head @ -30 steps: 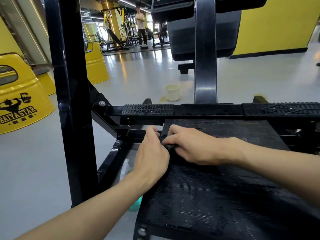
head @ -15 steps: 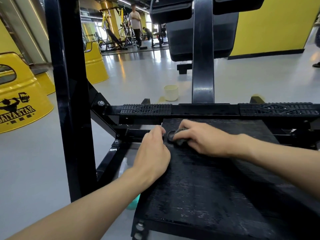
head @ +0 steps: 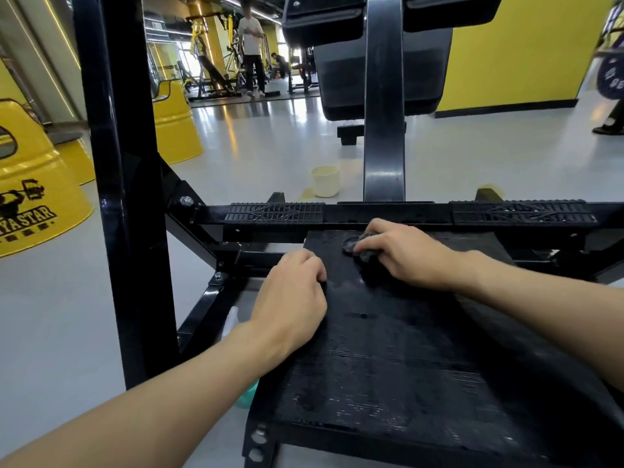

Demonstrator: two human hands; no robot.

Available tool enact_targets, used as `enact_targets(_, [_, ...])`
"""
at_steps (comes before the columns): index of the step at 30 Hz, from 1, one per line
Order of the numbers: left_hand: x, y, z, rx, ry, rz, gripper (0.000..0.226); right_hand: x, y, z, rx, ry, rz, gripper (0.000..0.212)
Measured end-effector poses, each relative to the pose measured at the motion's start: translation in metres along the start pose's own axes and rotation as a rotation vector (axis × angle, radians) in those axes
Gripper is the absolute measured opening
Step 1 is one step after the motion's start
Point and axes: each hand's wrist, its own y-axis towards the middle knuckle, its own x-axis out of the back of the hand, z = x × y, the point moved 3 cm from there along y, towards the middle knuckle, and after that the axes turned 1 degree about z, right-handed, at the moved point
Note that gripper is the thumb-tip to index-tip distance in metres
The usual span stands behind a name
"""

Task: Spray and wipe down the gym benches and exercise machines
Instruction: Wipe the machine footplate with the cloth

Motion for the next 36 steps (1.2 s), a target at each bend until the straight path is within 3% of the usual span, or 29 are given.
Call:
enact_targets(7, [0.005,0.000,-0.009,-0.026,0.236,0.002,0.017,0.001,-0.035,0.047,0.202,0.065,0.104,0.044])
enact_targets(11, [0.007,0.005,-0.016,-0.055,0.306,0.042,0.018,0.005,-0.015,0.002,0.109,0.000,0.047,0.044])
enact_targets(14, [0.006,0.007,-0.023,-0.086,0.374,0.087,0.024,0.001,-0.015,0.013,0.037,0.009,0.011,0.043])
enact_targets(17, [0.005,0.005,-0.028,-0.120,0.411,0.105,0.019,-0.001,-0.041,0.044,0.122,0.071,0.063,0.042])
enact_targets(20, [0.004,0.004,-0.029,-0.126,0.431,0.123,0.020,0.008,-0.045,0.030,0.156,0.085,0.103,0.045])
enact_targets(25, [0.001,0.000,-0.028,-0.134,0.440,0.162,0.045,0.009,-0.025,-0.026,-0.071,0.033,-0.012,0.044])
enact_targets(27, [0.001,-0.003,-0.028,-0.130,0.440,0.182,0.055,0.006,-0.032,-0.004,-0.041,0.045,0.003,0.044])
enact_targets(30, [0.002,-0.001,-0.029,-0.116,0.454,0.200,0.052,0.006,-0.058,0.032,0.119,0.097,0.088,0.046])
enact_targets(32, [0.002,0.000,-0.032,-0.118,0.467,0.207,0.049,0.013,-0.060,0.021,0.142,0.080,0.102,0.047])
enact_targets(36, [0.001,-0.003,-0.041,-0.120,0.488,0.264,0.054,0.017,-0.045,-0.037,-0.040,0.008,-0.009,0.044])
